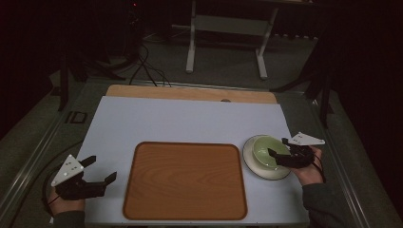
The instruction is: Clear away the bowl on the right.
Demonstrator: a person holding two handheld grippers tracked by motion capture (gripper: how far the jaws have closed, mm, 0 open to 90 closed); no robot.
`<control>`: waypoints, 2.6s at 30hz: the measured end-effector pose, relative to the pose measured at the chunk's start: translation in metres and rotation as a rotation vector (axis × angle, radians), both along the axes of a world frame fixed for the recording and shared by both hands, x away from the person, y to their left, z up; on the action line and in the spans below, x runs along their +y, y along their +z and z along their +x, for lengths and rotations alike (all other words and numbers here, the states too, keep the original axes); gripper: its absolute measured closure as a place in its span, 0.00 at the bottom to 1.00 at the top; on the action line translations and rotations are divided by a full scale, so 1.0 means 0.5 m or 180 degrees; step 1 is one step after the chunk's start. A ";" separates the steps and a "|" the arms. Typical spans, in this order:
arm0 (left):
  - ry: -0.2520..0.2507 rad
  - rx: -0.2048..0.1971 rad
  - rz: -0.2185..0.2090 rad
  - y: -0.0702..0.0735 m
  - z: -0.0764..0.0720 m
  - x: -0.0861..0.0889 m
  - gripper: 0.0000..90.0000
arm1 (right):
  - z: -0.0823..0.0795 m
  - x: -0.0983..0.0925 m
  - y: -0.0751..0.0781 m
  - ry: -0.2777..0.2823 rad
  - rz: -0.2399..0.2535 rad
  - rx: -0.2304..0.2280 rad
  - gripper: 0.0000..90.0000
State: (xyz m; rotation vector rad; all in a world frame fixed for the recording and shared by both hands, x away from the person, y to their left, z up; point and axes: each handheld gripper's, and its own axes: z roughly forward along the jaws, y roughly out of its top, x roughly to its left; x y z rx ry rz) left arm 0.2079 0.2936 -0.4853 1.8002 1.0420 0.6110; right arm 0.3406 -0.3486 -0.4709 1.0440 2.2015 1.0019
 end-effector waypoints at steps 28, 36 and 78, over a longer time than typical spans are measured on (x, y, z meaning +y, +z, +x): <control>-0.0008 -0.0006 -0.0009 0.000 0.000 0.000 0.07 | 0.051 -0.028 -0.045 -0.0297 0.0125 0.0817 0.65; -0.0003 -0.0013 -0.0009 0.001 0.000 0.000 0.07 | 0.058 -0.021 -0.043 -0.0300 0.0107 0.1003 0.80; 0.0064 -0.0045 -0.0012 0.002 -0.002 0.003 0.11 | 0.038 0.018 0.033 -0.0116 0.0267 0.0809 0.91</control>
